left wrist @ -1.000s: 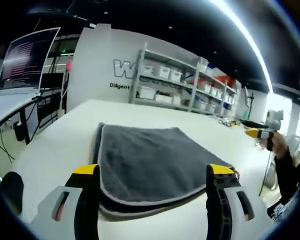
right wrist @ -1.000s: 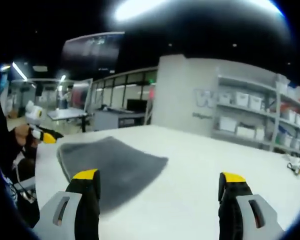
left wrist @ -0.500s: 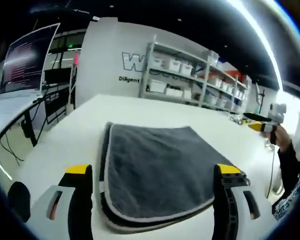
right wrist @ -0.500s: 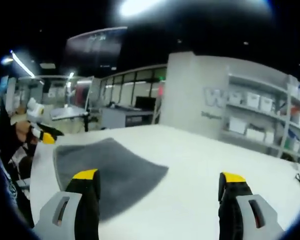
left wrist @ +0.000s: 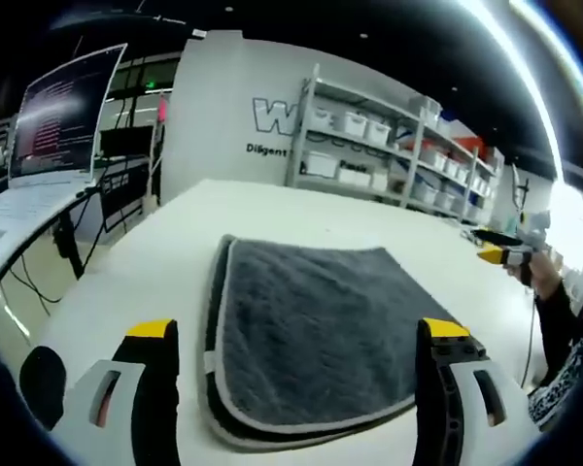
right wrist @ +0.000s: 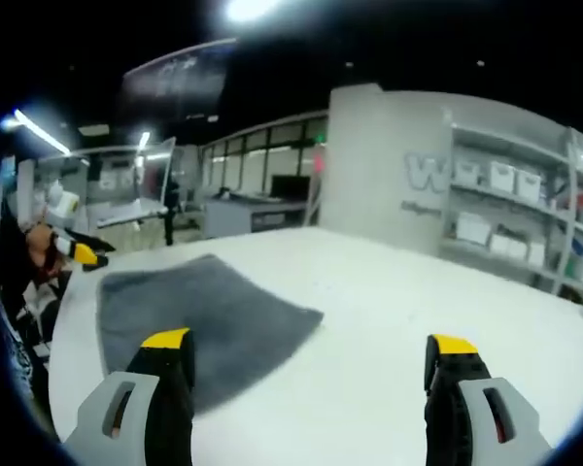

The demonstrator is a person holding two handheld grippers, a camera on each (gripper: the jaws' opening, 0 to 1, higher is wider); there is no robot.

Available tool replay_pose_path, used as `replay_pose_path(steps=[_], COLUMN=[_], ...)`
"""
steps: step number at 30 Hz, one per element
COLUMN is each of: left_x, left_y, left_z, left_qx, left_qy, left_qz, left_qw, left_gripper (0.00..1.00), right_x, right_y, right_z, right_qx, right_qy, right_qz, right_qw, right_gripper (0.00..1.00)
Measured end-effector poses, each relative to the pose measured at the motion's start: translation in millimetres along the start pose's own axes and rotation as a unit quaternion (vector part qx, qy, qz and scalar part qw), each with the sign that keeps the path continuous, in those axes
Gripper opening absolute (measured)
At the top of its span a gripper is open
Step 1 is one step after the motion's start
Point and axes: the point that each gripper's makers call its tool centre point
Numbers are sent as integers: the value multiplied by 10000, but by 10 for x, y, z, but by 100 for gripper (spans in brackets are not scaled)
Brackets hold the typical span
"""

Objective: Open the folded towel by lifting each exposed corner and separating the folded layers until the towel lies flat within the target outline without major curled edges

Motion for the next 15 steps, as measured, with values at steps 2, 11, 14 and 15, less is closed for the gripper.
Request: replay_pose_path(steps=[2, 11, 14, 15], left_x=[4, 11, -17, -19], left_y=[22, 50, 119, 119], left_z=[50, 321, 346, 345], left_qx=[31, 98, 214, 245], left_qy=[41, 416, 463, 486], left_qz=[-43, 1, -31, 7], left_qw=[10000, 9991, 9987, 9985], left_gripper=[96, 73, 75, 75], right_x=[-57, -381, -470, -493], right_y=[64, 308, 327, 324], right_z=[-71, -486, -559, -575], right_qx=[73, 761, 952, 1046], right_qy=[-28, -52, 24, 78], right_qz=[-133, -514, -576, -578], right_qw=[9999, 9958, 9938, 9928], right_gripper=[99, 99, 99, 99])
Point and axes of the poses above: the point that each gripper's makers call its tool centre point, and the gripper's own axes: x roughly backward along the fingers, y roughly to its left, z roughly out of its underside, and after that the axes turned 1 degree about y, right-handed
